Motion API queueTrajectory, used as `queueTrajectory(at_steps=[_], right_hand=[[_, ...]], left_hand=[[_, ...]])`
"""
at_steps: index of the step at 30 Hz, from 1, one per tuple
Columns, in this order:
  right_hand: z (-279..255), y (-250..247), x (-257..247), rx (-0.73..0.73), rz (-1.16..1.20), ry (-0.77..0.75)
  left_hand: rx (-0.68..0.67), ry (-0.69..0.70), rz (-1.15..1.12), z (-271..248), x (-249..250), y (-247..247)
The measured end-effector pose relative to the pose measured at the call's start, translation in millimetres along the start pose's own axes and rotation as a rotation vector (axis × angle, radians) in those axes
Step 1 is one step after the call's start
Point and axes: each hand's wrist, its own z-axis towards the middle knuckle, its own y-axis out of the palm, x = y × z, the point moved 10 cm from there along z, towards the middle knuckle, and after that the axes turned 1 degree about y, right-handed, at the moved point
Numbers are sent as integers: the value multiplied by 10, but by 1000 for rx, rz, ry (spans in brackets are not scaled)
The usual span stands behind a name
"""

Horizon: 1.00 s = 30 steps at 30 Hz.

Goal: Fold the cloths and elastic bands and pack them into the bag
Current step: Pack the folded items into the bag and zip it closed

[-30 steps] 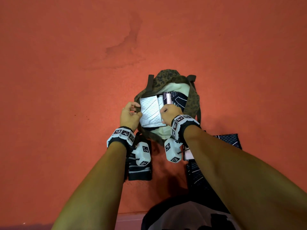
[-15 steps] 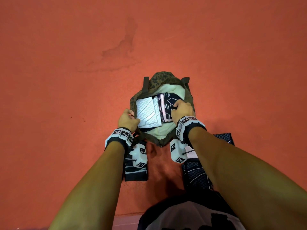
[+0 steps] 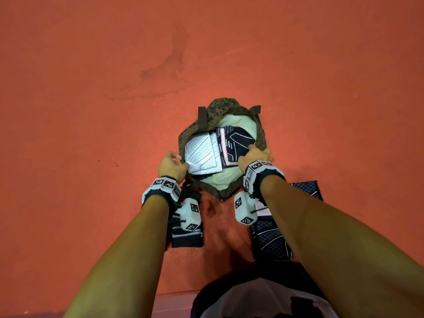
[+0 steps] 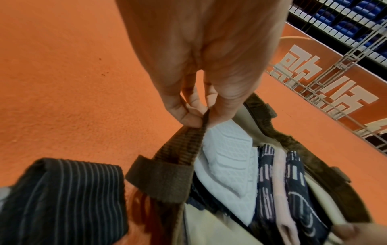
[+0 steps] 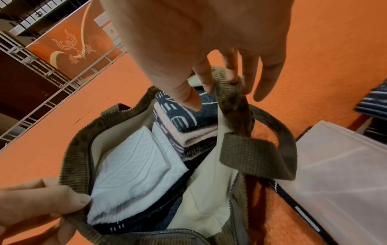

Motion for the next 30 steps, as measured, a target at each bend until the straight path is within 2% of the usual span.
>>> queueTrajectory(at_steps=[7,12,16,24,30], right_hand=[[-123,-38,-158,41,68,-82],[-229,-202,-366,96,78,-214],[-360,-385,-463,131,180,-292],[-709,-976,-672,254,250,-404],[-926,-1390,-674,379,317,-419]], left_hand=[[9,-14,-18,-86,25,71],[-4,0,-41,-120,149,76],[-42,29,-135,-132,279,57],[-16,134,-258,-365,856,-259],[-39,207,-356,-599,1249,-372]])
